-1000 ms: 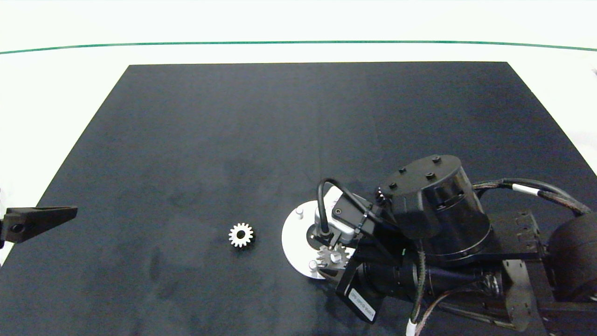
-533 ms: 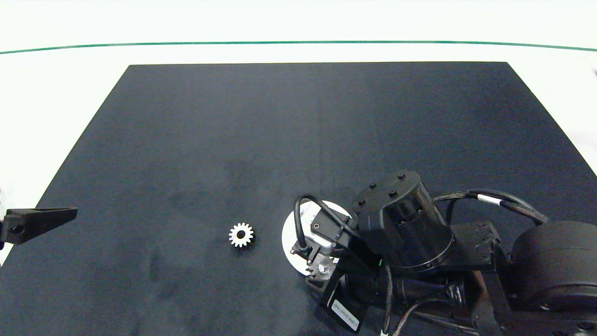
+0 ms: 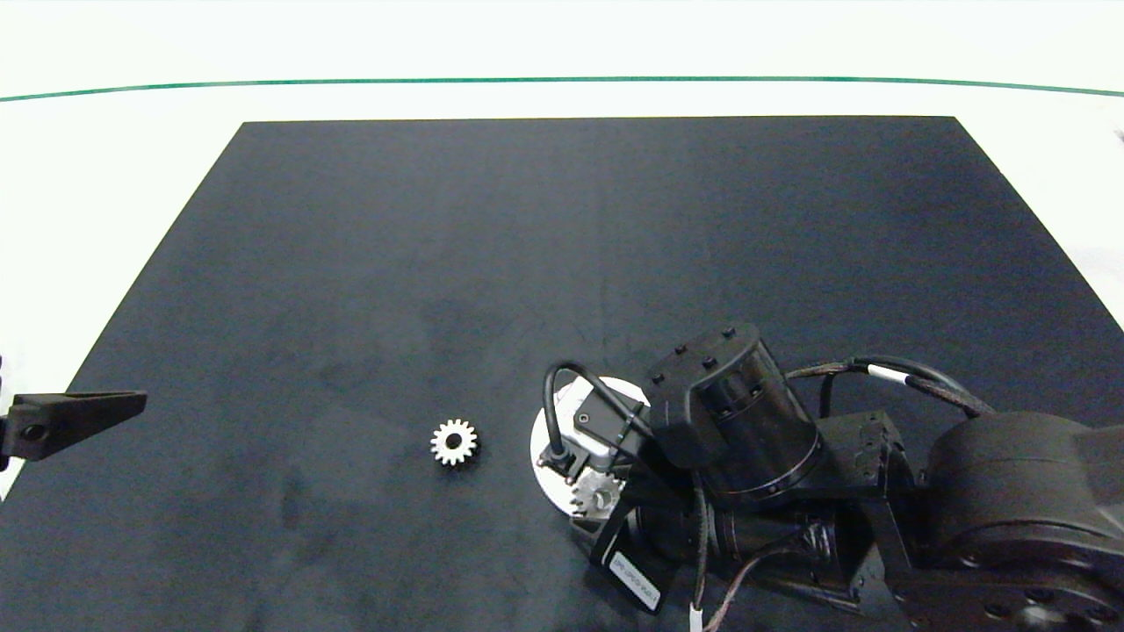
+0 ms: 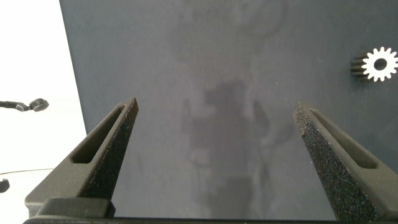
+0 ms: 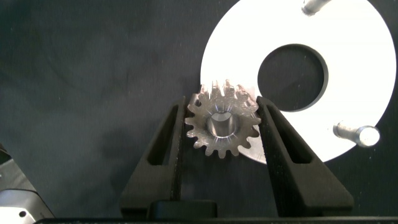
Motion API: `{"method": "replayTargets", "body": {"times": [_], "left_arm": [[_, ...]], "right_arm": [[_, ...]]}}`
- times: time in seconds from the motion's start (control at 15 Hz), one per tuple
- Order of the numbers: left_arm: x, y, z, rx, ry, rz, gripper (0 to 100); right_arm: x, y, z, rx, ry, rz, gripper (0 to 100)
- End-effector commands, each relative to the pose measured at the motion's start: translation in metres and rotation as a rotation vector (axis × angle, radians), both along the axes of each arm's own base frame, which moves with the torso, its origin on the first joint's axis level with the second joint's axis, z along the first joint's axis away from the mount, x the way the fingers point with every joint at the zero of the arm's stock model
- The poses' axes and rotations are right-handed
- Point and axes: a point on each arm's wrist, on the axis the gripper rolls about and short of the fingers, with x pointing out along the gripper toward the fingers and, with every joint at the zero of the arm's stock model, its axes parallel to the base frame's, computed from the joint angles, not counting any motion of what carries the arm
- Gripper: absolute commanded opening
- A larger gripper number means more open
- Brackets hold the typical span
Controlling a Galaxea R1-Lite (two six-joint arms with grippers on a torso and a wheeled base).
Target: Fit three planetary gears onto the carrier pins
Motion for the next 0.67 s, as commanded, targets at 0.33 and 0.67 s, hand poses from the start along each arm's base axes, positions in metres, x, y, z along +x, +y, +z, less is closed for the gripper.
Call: {"method": "replayTargets", "body": {"times": [0.33,0.67], "left_arm": [[-0.0002,-0.0002,-0.0009,0.001,0.005,-0.002,100],[-0.0002,0.0,-0.0009,0.001,0.005,0.0,100]], "right_arm": [[0.0004,0.0007,-0.0007,-0.004,0.0,-0.001,22],[0.0012,0.0012,-0.0028,-0.018,-0.006,-0.013,22]]}}
